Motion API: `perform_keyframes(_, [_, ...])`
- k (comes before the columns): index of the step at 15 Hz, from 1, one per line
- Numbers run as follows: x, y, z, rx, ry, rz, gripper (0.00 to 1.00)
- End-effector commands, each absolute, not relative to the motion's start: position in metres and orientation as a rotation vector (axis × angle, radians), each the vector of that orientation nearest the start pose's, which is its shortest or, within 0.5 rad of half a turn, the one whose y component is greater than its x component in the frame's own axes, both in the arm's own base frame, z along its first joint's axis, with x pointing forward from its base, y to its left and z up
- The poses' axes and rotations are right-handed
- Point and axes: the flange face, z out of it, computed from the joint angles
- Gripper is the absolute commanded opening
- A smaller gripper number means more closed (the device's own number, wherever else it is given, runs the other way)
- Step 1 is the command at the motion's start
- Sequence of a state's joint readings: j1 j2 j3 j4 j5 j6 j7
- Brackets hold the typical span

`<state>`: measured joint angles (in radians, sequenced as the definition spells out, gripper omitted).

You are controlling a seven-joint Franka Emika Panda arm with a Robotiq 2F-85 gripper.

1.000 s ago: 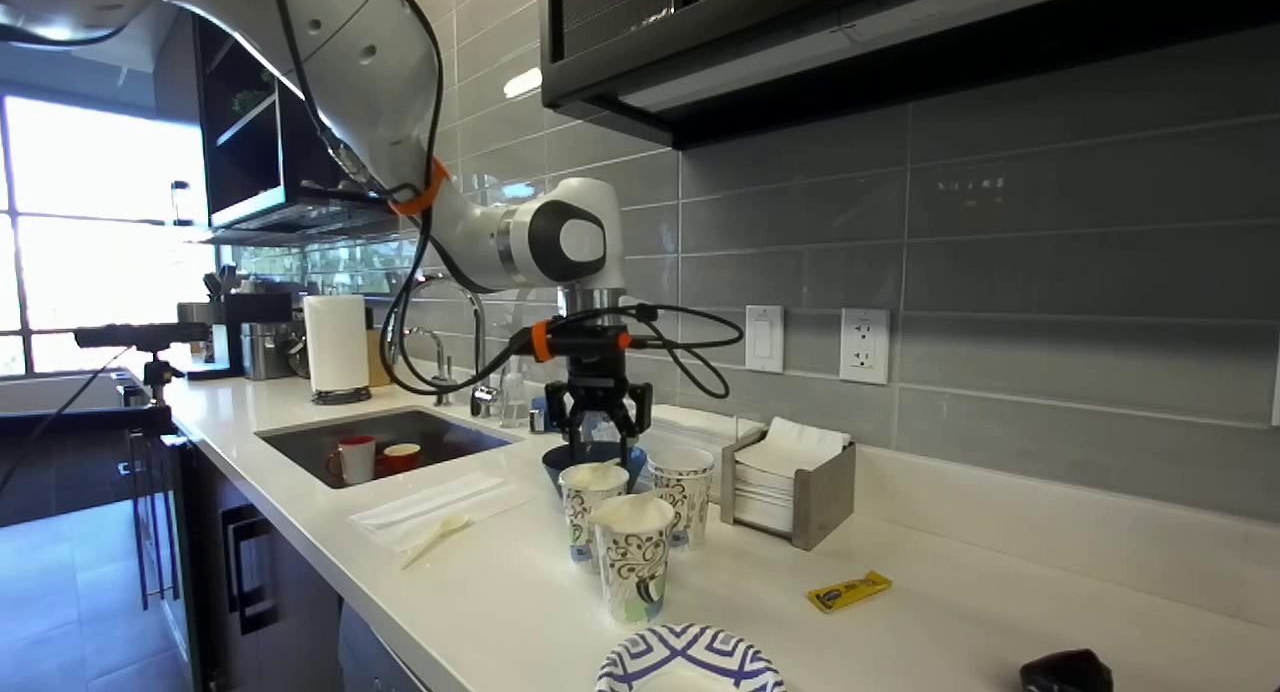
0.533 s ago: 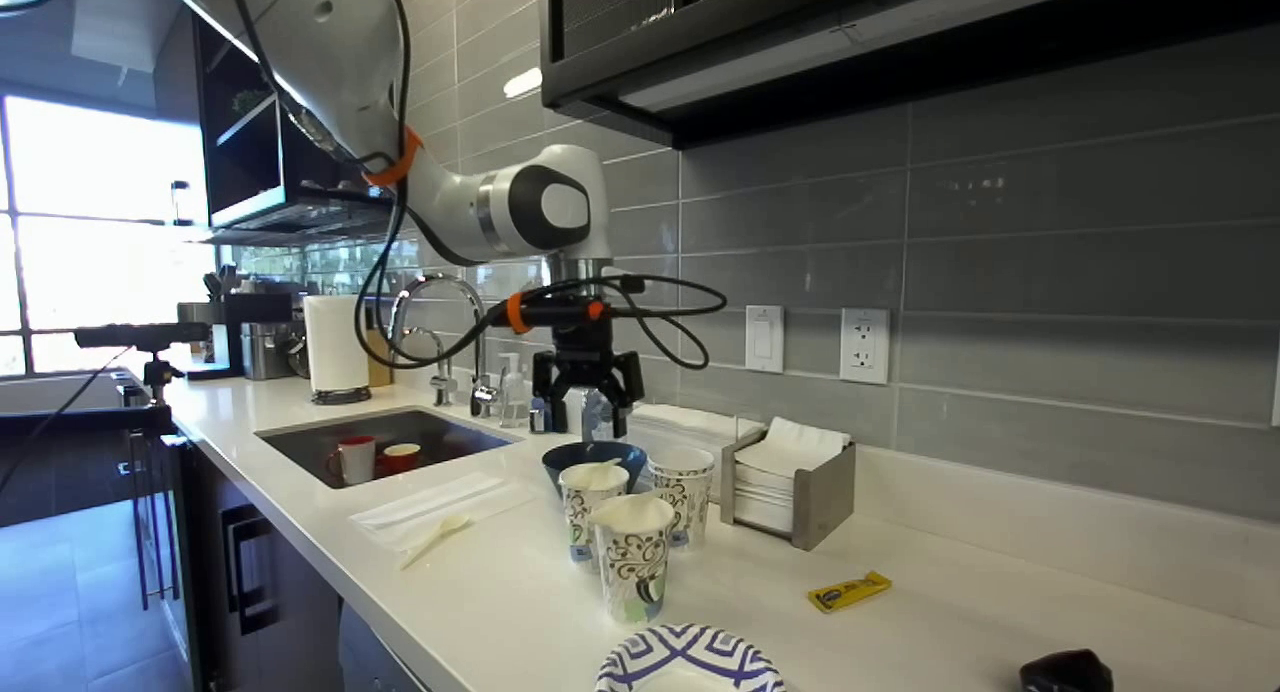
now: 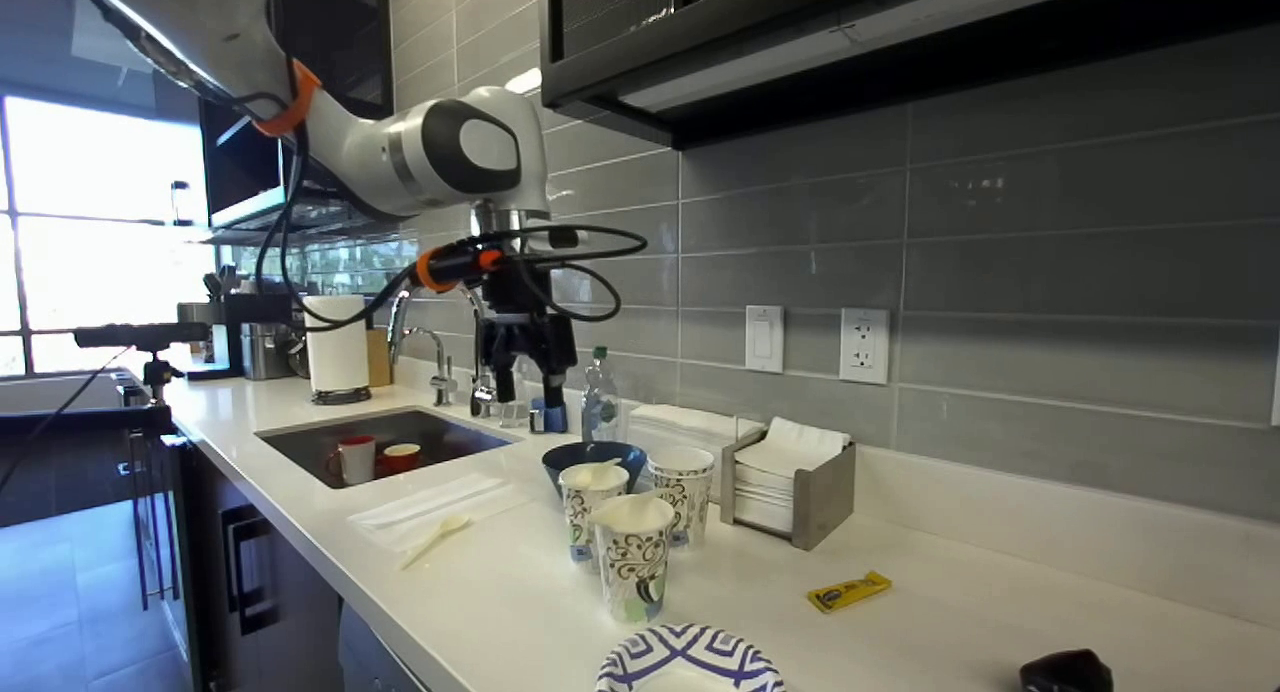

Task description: Swap the places of the spoons on the cups

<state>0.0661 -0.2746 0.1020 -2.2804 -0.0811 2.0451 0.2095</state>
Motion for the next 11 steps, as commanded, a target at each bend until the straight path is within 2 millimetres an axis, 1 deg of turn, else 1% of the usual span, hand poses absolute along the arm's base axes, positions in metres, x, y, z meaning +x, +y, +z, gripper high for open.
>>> perform_keyframes(1, [0.422,0.085,0.48,-3.261,0.157,-0.126,1.0])
perform_keyframes(5, [0.4,0.091,0.48,-3.28,0.215,-0.151,1.0])
perform_keyframes(6, [0.416,0.093,0.481,-3.258,0.174,-0.125,1.0])
perform_keyframes(8, [0.407,0.094,0.48,-3.263,0.184,-0.129,1.0])
perform_keyframes(11, [0.405,0.093,0.479,-3.265,0.189,-0.129,1.0])
